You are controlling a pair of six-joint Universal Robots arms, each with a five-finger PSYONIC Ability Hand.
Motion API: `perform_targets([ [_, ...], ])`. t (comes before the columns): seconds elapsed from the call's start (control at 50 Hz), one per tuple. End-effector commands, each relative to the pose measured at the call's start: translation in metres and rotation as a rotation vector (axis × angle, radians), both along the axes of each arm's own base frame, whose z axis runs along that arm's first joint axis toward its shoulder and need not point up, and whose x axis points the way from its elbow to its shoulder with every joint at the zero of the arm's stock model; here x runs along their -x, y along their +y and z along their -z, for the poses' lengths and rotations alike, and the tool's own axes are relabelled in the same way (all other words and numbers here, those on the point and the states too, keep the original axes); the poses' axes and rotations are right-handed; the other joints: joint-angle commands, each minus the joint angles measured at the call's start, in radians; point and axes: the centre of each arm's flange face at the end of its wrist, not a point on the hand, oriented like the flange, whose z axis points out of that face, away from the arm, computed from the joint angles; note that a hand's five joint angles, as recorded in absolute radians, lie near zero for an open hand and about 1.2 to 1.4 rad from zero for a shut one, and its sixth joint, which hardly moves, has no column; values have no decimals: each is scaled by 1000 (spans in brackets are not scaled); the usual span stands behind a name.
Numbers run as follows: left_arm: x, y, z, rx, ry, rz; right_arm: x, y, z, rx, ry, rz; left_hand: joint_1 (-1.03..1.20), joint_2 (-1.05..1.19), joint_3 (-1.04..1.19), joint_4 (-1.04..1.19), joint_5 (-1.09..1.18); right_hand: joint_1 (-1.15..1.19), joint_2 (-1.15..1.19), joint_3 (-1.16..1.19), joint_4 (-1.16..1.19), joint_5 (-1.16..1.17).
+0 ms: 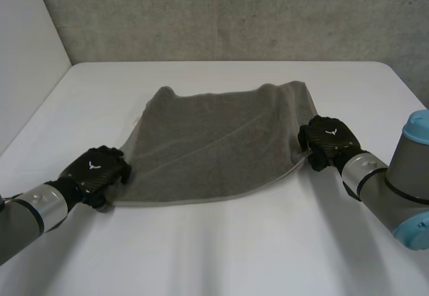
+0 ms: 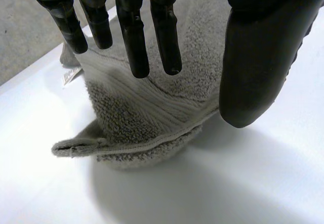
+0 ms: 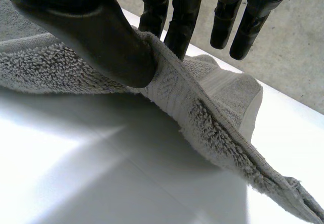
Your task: Fold the towel.
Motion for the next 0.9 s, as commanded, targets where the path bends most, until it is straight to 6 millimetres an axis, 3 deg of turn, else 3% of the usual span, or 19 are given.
perform_targets([
  [0.02,0,-2,7,-2,-31,7,0,0,1,-3,1,-1,-13,-16,-51,-59,7,102,108,-42,-76,72],
  [0.18,-3,-3,20,10,-113,42,0,0,1,-1,0,-2,125,122,-51,-59,145,102,108,-42,-76,72],
  [0.22,-4,-6,20,18,-125,34,0,0,1,-1,0,-2,361,359,-51,-59,381,102,108,-42,-76,72],
  [0.24,-4,-6,20,18,-125,34,0,0,1,-1,0,-2,362,360,-51,-59,383,102,108,-42,-76,72],
  [0.28,-4,-9,19,23,-133,23,0,-1,1,-1,0,-1,704,701,-51,-59,724,102,108,-42,-76,72],
  [0.32,-4,-10,19,27,-134,20,0,-1,1,-3,1,1,746,744,-51,-59,766,102,108,-42,-76,72],
  [0.46,-4,-12,11,50,-130,13,3,-2,-4,5,-1,10,747,744,-51,-59,767,102,108,-42,-76,72],
  [0.56,-3,-13,-15,92,-56,-26,11,-5,-19,20,-6,32,747,744,-51,-59,767,102,108,-42,-76,72],
  [0.72,-2,-10,-33,121,-4,-43,18,-9,-26,37,-10,52,747,744,-51,-59,767,102,108,-42,-76,72],
  [0.9,-2,-8,-32,110,-3,-45,23,-8,-31,28,0,63,747,744,-51,-59,767,102,108,-42,-76,72],
])
